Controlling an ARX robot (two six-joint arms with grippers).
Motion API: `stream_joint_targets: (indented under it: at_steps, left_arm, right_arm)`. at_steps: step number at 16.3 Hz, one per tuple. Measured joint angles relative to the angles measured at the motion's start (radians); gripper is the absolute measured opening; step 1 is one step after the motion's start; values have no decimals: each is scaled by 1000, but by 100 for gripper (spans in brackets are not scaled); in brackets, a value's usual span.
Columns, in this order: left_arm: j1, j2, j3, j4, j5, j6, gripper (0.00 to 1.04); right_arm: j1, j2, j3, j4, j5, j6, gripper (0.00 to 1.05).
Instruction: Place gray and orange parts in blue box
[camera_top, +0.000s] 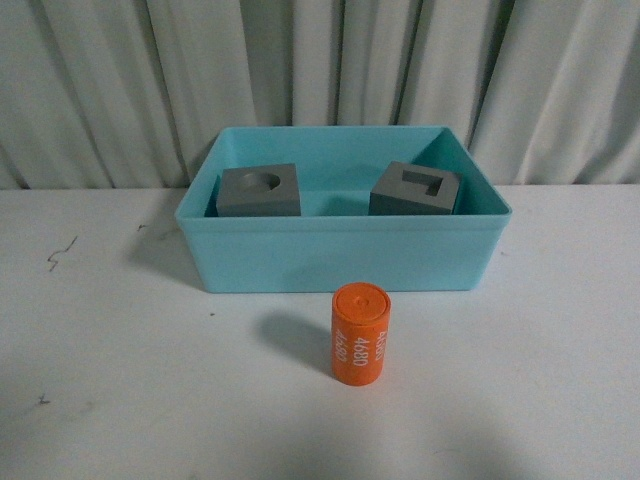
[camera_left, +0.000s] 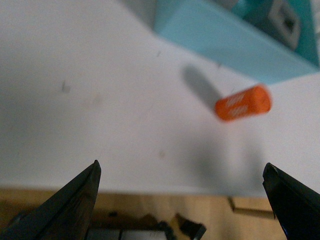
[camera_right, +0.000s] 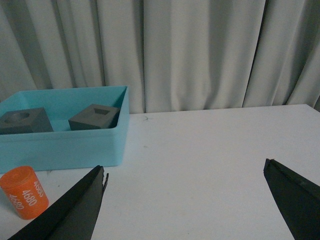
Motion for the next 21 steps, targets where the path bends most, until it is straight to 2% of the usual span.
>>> stream_joint_targets:
  at_steps: [1,3,7,8,9,10,12,15,16,21]
  left_arm:
    - [28,-140,-95,-117,5,-22,98]
    - [56,-274,-172,-230,-17,-36,98]
    - [70,-323,-150,-198,-2,-31,98]
    - [100,-430,-256,83,-78,76,89]
    - [121,-605,-368,243,-151,193,78]
    - [122,-697,-402,383,-161,323,67]
    - [116,-700,-422,407,-153,465,42]
    - [117,-700,-422,415,-156,509,7]
    - [117,-700,-422,415,-157,513,2]
    - [117,-700,-422,415,-156,512,2]
  right_arm:
    - [0,0,0,0,0,0,98]
    - [0,0,0,-1,0,0,98]
    - [0,0,0,0,0,0,98]
    - [0,0,0,0,-2,0,98]
    - [0,0,0,0,3,0,98]
    - [0,0,0,-1,0,0,98]
    - [0,0,0,0,-1,-3,98]
    - [0,0,0,0,0,-3,98]
    - [0,0,0,0,0,-3,98]
    - [0,0,0,0,0,-3,98]
